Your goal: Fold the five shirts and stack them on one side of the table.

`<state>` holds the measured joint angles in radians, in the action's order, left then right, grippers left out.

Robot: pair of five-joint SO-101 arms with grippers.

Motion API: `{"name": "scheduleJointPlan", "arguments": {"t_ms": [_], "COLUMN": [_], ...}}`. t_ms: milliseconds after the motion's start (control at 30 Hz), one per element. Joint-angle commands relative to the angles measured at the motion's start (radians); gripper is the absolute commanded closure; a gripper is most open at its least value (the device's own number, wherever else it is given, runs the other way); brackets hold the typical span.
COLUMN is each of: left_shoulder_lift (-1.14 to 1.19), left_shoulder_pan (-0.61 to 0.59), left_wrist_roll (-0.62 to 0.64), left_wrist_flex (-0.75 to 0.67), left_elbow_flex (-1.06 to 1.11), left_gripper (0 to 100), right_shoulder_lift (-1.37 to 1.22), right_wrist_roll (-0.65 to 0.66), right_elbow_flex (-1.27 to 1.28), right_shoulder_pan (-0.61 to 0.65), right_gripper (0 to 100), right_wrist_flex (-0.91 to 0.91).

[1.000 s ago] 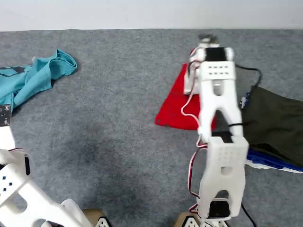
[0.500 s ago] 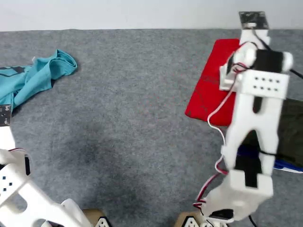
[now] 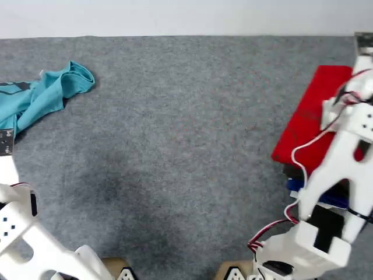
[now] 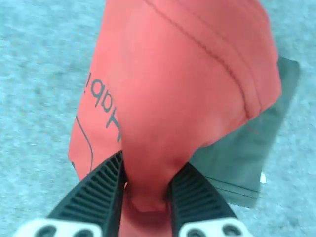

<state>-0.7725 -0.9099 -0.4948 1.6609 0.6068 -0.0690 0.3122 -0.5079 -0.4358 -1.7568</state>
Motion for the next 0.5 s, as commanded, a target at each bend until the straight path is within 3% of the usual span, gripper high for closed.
{"name": "scheduleJointPlan", "arguments": {"t_ms": [0, 467], "left_shoulder_lift": [-0.009, -0.015], "left_shoulder_pan": [-0.005, -0.005], "left_wrist_roll": [-0.002, -0.002], "left_wrist_flex": [0.005, 0.006], "left_elbow_flex": [-0.002, -0.002], "left_gripper": [100, 100], "right_shoulder_lift": [-0.018, -0.13], "right_wrist_roll": [0.035, 0.141], "right_elbow_flex": [-0.008, -0.012], "right_shoulder_pan": [-0.048, -0.165], "right_gripper": [98.9, 98.9], "right_wrist_flex": [-0.036, 0.064]}}
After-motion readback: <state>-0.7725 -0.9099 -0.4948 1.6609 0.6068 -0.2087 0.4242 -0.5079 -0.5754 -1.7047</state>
